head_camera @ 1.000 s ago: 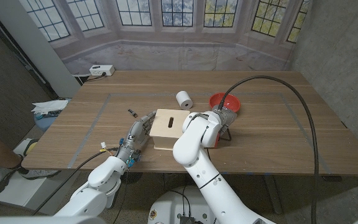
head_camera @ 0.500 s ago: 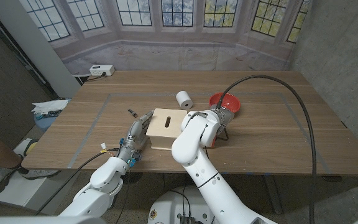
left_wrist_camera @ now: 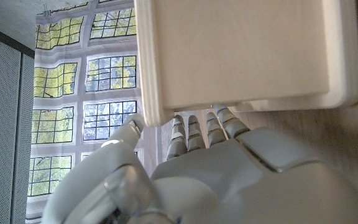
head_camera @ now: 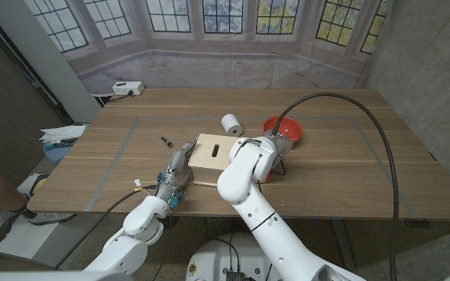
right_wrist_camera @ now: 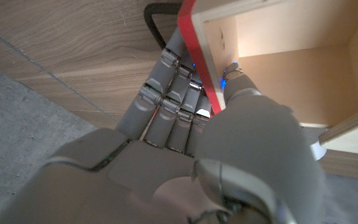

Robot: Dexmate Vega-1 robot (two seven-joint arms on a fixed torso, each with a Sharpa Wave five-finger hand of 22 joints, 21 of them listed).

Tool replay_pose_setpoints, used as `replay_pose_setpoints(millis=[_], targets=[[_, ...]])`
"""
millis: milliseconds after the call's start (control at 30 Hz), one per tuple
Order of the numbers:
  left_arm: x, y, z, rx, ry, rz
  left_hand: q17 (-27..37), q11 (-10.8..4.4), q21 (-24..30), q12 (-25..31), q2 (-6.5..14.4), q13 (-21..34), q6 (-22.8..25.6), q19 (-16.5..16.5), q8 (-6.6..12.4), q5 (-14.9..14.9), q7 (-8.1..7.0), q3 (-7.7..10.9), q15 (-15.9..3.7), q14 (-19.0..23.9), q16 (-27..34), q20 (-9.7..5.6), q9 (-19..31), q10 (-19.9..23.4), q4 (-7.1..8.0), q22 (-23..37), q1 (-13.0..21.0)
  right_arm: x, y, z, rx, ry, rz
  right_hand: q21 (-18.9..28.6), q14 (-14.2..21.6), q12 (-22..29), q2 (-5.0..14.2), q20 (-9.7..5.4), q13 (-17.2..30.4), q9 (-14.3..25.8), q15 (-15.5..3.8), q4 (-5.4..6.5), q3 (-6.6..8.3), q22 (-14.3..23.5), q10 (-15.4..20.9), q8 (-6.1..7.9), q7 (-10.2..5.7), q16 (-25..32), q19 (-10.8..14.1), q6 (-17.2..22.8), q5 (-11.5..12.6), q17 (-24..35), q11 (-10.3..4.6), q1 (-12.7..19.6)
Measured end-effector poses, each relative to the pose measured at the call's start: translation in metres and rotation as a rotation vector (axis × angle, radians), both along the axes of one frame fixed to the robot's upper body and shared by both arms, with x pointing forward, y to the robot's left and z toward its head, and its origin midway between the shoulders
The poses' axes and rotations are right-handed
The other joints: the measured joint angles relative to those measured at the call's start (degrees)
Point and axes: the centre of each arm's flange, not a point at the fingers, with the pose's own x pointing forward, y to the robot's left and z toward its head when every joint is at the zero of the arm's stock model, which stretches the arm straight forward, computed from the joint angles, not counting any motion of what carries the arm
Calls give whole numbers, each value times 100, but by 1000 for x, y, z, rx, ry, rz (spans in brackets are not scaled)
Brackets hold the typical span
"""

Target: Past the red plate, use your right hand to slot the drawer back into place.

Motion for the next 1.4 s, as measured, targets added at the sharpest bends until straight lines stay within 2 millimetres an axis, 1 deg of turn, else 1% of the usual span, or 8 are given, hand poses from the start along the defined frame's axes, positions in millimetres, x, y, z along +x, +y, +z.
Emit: replay_pose_setpoints(millis=[67,200,633,733,867,1033,1333,1400], targets=[[1,-6,1,-3,2,-8,0,0,-18,0,0,0,16,-2,0,0,16,0,0,0,0,-2,0,0,0,-2,0,2,-1,0,6,1,5,0,0,0,0,0,0,-1,0,0,0,0,0,0,0,-6,0,0,0,0,0,0],[3,-11,1,-8,5,-11,0,0,-22,0,0,0,17,-9,0,0,15,0,0,0,0,-8,1,0,1,-4,0,4,-2,1,6,-3,5,0,0,0,0,0,0,-3,0,0,-1,0,-1,0,0,-17,0,0,-1,0,0,1],[6,-20,2,-15,11,2,1,0,26,0,16,0,23,-8,1,0,22,-15,1,-1,0,-6,3,0,-14,-3,16,12,-5,1,12,5,19,0,20,-3,29,-11,2,20,20,-1,-1,0,-2,-1,-1,-28,11,-1,-3,27,1,32],[6,-21,1,-15,12,10,1,-3,51,0,22,0,98,25,20,0,16,9,1,-1,0,-39,3,3,-38,2,22,13,-6,1,11,10,18,22,20,-3,29,-36,2,20,20,-1,-2,0,-1,-1,-2,-29,37,-1,-4,33,1,32],[5,-22,1,-21,12,22,1,-31,55,0,29,0,98,35,28,0,16,-15,1,-1,0,-50,3,31,-63,32,29,14,-7,2,12,13,12,22,30,-3,29,-43,5,22,30,-1,-2,0,-1,-1,-2,-43,43,-2,3,55,0,32],[5,-23,-2,-29,17,48,1,-31,30,0,30,0,129,66,28,0,-15,-15,1,-1,0,-19,3,31,-63,28,30,16,-15,3,24,24,-13,22,30,-18,29,-42,22,21,30,-4,0,0,-1,0,-2,-45,42,-2,9,55,0,32],[4,-18,-2,-32,6,114,10,-31,33,-11,69,0,129,76,28,27,-15,-15,1,-1,0,-8,3,30,-62,14,69,17,-26,6,46,43,-50,45,88,-38,29,-51,55,9,14,12,19,0,31,-22,21,-49,93,20,8,55,31,32],[4,-17,-2,-32,4,126,16,-29,33,-23,76,0,107,75,28,27,6,-15,1,-1,0,-8,3,28,-62,14,76,17,-27,7,48,45,-54,45,88,-46,29,-51,55,0,14,11,19,0,31,-22,21,-49,93,20,8,55,31,32]])
